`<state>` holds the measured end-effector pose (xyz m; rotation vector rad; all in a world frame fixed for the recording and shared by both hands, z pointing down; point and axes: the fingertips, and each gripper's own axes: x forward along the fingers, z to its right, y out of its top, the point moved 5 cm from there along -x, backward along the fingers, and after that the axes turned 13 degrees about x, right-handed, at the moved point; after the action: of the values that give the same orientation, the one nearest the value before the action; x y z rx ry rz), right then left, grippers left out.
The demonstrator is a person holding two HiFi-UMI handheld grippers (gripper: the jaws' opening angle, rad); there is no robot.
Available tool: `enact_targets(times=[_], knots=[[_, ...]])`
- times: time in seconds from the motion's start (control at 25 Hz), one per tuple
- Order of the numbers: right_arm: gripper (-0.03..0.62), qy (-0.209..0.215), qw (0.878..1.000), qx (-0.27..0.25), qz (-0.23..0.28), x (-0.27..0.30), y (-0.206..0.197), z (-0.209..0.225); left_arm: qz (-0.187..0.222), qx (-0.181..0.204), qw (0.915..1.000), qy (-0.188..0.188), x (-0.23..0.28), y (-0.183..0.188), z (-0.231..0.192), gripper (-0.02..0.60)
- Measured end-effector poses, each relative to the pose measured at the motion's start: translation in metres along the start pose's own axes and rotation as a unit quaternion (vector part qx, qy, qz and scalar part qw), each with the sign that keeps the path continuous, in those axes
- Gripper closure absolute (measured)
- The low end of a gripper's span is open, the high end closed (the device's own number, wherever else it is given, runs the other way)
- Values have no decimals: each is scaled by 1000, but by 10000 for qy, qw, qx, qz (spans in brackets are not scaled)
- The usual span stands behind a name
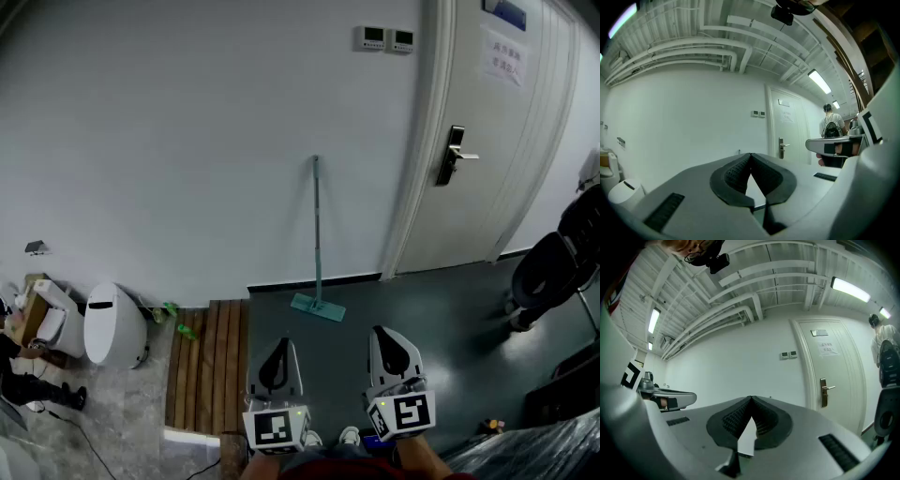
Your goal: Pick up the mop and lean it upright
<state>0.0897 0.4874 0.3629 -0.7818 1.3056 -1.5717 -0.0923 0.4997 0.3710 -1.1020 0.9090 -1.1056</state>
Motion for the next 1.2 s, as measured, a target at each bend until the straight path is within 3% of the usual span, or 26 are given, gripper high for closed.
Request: enact_targets(times=[0.24, 0.44, 0.68, 1.2], knots=[[577, 28, 10000, 4, 5, -22, 4, 0, 110, 185, 9998, 1, -19, 11, 14, 568], [577, 41, 10000, 20, 16, -23, 3, -3, 48, 108, 9999, 20, -23, 12, 14, 568], [577, 95, 9997, 181, 105, -14, 0, -8, 90, 78, 9999, 45, -17, 13, 1, 568], [577, -218, 9995, 109, 189, 25, -16, -24, 168, 79, 9998, -51, 6, -8, -39, 568]])
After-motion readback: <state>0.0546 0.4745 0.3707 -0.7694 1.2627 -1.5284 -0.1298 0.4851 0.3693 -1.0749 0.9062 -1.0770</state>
